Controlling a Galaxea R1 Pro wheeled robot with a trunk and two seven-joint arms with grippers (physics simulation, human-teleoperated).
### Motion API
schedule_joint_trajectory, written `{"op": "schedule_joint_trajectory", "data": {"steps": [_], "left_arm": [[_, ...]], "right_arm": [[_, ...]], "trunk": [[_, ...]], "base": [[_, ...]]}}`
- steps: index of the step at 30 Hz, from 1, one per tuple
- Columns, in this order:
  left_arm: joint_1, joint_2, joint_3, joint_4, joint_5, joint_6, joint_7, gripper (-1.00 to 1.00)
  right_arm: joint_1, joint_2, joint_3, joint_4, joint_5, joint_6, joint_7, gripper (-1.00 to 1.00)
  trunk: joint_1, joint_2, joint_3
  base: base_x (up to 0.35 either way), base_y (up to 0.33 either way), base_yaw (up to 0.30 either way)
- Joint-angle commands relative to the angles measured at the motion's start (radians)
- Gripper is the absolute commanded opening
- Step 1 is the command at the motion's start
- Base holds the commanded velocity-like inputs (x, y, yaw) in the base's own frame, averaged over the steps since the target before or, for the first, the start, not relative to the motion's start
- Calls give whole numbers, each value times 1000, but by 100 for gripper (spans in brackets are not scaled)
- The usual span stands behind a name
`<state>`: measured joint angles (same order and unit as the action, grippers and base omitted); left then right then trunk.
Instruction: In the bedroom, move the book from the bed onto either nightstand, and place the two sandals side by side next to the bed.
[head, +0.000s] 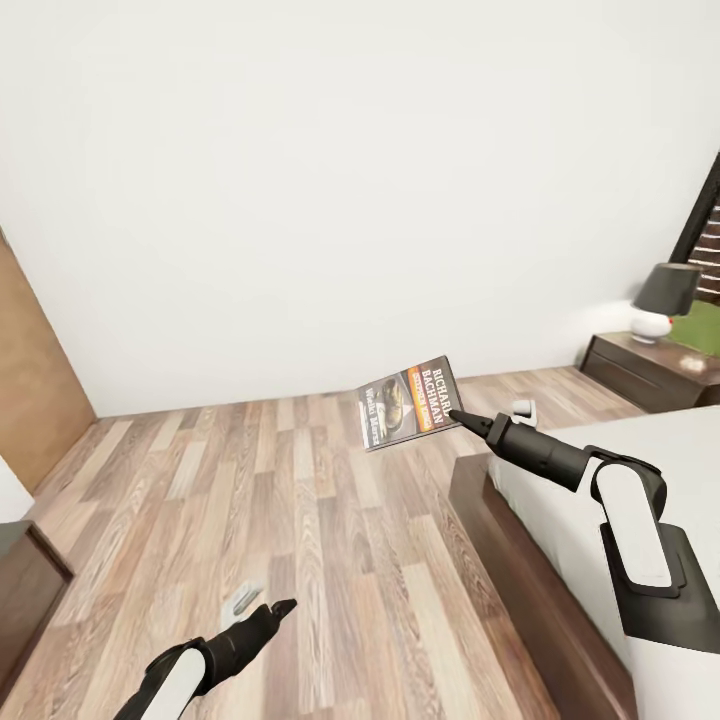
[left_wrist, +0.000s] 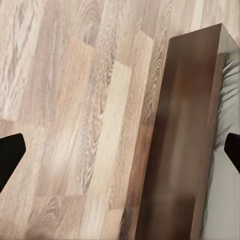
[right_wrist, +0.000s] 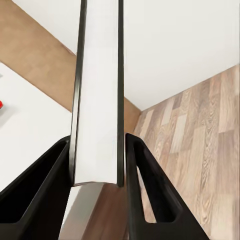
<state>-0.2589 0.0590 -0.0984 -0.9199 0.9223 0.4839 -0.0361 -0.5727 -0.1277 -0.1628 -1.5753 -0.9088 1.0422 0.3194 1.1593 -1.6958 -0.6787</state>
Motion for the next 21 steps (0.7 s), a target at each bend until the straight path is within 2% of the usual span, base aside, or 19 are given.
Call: {"op": "schedule_joint_trajectory", "data": {"steps": [1, 21], "left_arm": [[0, 1, -1, -1, 3, 3, -1, 100], [0, 1, -1, -1, 3, 3, -1, 100]], "right_arm": [[-1, 0, -1, 0, 1, 5, 10, -100], [-1, 0, -1, 0, 2, 5, 10, -100]], "trunk": [[0, 0, -1], [0, 0, -1]], "base": [[327, 0, -265], [327, 2, -265]]}}
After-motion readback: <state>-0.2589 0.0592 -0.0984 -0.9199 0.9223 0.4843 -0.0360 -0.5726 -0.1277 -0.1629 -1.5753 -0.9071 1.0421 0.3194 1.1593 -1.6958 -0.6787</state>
